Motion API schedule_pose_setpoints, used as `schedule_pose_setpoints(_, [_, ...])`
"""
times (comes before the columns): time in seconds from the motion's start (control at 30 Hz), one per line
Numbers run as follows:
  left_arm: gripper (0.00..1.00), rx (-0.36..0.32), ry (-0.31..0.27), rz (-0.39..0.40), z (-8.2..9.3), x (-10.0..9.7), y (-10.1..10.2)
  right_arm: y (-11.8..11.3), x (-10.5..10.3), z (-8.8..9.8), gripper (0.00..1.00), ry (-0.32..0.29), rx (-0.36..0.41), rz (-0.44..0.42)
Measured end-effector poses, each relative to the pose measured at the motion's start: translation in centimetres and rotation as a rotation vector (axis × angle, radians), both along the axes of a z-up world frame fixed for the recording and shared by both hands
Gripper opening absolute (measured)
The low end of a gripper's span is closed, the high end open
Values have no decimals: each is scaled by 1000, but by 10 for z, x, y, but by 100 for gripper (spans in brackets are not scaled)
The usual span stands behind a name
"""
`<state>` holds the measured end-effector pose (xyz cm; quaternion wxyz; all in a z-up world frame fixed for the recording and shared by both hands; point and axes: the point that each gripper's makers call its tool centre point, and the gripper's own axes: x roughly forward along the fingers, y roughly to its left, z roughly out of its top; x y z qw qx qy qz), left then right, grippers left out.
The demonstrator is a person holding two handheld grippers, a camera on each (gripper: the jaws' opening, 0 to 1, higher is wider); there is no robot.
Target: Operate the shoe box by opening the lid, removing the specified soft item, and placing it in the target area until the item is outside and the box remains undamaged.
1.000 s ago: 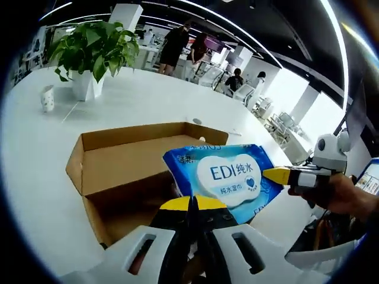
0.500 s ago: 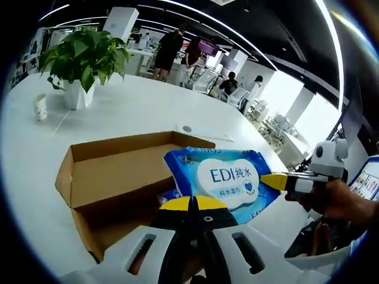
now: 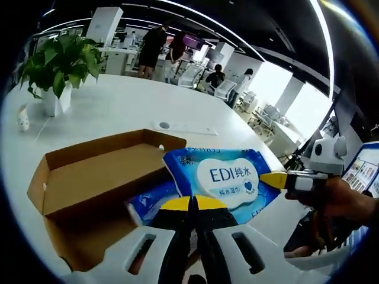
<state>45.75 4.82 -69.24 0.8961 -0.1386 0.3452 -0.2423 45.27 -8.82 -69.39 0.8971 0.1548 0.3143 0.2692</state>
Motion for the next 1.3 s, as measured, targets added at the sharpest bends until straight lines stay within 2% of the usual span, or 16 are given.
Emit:
schedule_pose_setpoints(0.43, [0, 13, 3, -82, -3, 2, -56, -52, -5, -6, 0, 13, 0, -74])
schedule_pose_setpoints(0.97, [0, 20, 22, -145, -14, 6, -100, -95, -8, -19, 0, 35, -2, -131])
schedule_pose_setpoints(1.3, [0, 14, 33, -168, -22, 13, -123, -118, -2, -28, 0, 50, -7, -158])
